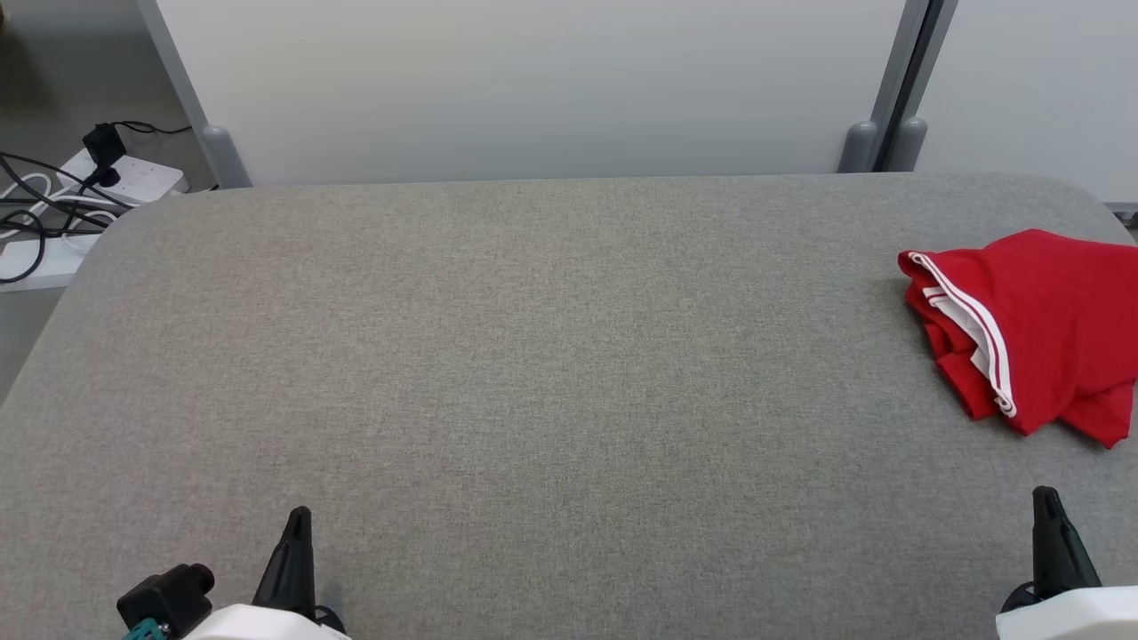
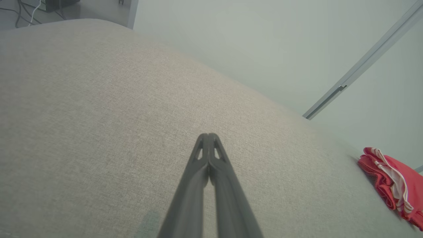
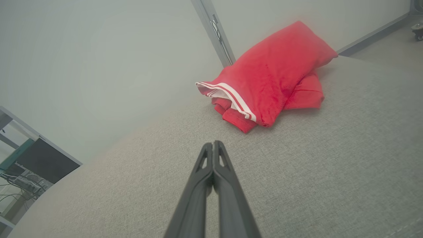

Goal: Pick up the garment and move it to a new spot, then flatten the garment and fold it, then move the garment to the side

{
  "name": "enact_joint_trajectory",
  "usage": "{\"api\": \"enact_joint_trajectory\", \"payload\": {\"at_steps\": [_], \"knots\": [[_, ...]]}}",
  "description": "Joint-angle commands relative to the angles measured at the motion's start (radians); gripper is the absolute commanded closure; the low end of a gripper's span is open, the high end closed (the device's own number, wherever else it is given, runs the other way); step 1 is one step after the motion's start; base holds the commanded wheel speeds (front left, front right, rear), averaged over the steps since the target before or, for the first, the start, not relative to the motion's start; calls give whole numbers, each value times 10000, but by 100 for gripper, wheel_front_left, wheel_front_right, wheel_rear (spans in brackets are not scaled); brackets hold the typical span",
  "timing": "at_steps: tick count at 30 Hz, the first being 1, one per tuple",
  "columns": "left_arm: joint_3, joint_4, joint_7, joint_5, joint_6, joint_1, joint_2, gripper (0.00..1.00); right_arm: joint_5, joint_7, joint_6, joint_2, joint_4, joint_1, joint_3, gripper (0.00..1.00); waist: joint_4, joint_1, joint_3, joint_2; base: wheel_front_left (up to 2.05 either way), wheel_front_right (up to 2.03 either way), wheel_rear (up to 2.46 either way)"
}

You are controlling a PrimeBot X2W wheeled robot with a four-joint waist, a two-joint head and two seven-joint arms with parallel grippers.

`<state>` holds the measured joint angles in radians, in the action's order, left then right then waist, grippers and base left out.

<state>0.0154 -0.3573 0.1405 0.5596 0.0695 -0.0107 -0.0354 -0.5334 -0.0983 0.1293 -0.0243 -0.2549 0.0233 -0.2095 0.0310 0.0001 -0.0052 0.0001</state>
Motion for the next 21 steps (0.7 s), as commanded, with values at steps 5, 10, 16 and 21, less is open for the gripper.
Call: {"api": "enact_joint_trajectory", "payload": {"at_steps": [5, 10, 16, 21], "knots": [[218, 366, -156, 755, 105, 600, -89, 100, -802, 191, 6, -192, 217, -533, 165, 100, -18, -1, 4, -1, 0, 0, 0], [266, 413, -304, 1356, 137, 636, -92, 100, -1417, 310, 7, -196, 210, -581, 213, 100, -36, -1, 9, -1, 0, 0, 0], [333, 478, -511, 2198, 180, 687, -97, 100, -2277, 477, 7, -202, 200, -648, 281, 100, -61, -1, 16, -1, 0, 0, 0], [381, 524, -658, 2799, 212, 724, -101, 100, -2892, 597, 8, -206, 193, -697, 329, 100, -79, -1, 21, -1, 0, 0, 0]]}}
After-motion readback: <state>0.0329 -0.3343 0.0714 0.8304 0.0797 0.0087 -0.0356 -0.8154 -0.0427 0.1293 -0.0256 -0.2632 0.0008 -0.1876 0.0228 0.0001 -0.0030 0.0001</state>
